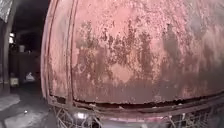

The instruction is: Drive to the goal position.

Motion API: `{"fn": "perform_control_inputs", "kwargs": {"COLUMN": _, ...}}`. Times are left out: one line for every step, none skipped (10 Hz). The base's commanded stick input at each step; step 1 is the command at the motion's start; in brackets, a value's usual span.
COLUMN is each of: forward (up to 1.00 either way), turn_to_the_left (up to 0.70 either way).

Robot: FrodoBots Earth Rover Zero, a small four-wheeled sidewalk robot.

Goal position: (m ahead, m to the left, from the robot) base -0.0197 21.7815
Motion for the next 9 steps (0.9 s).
{"fn": "perform_control_inputs", "kwargs": {"forward": 0.00, "turn_to_the_left": -0.70}}
{"fn": "perform_control_inputs", "kwargs": {"forward": 0.00, "turn_to_the_left": -0.70}}
{"fn": "perform_control_inputs", "kwargs": {"forward": 0.00, "turn_to_the_left": -0.70}}
{"fn": "perform_control_inputs", "kwargs": {"forward": 0.00, "turn_to_the_left": -0.70}}
{"fn": "perform_control_inputs", "kwargs": {"forward": 0.00, "turn_to_the_left": -0.70}}
{"fn": "perform_control_inputs", "kwargs": {"forward": 0.00, "turn_to_the_left": -0.70}}
{"fn": "perform_control_inputs", "kwargs": {"forward": 0.00, "turn_to_the_left": -0.70}}
{"fn": "perform_control_inputs", "kwargs": {"forward": 0.00, "turn_to_the_left": -0.70}}
{"fn": "perform_control_inputs", "kwargs": {"forward": 0.00, "turn_to_the_left": -0.70}}
